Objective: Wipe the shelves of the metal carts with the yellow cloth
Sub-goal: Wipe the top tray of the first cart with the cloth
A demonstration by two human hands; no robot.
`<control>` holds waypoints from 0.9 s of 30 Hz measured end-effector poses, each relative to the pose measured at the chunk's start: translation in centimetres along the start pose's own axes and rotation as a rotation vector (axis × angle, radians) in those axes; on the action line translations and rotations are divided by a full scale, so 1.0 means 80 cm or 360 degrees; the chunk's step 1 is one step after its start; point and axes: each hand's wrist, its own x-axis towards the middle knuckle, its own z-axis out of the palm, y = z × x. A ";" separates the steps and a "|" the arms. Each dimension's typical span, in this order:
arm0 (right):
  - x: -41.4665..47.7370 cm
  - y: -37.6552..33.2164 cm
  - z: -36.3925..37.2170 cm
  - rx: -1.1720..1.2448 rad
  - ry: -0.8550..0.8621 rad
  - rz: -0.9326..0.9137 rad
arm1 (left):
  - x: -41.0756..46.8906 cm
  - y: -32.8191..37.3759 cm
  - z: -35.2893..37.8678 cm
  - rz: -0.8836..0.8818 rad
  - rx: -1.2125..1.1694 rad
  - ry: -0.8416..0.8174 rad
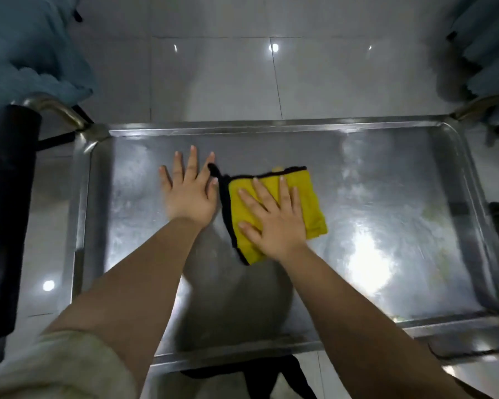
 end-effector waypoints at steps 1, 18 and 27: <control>-0.020 0.019 0.002 0.0034 -0.0001 -0.0037 | -0.001 0.000 -0.001 -0.0006 -0.0015 -0.0004; -0.183 -0.022 0.046 0.0040 0.0064 -0.0204 | -0.002 0.003 -0.008 0.0020 0.0057 -0.0092; -0.216 0.119 0.024 0.0177 -0.0067 0.1143 | -0.037 0.055 -0.016 0.0303 -0.0115 -0.0048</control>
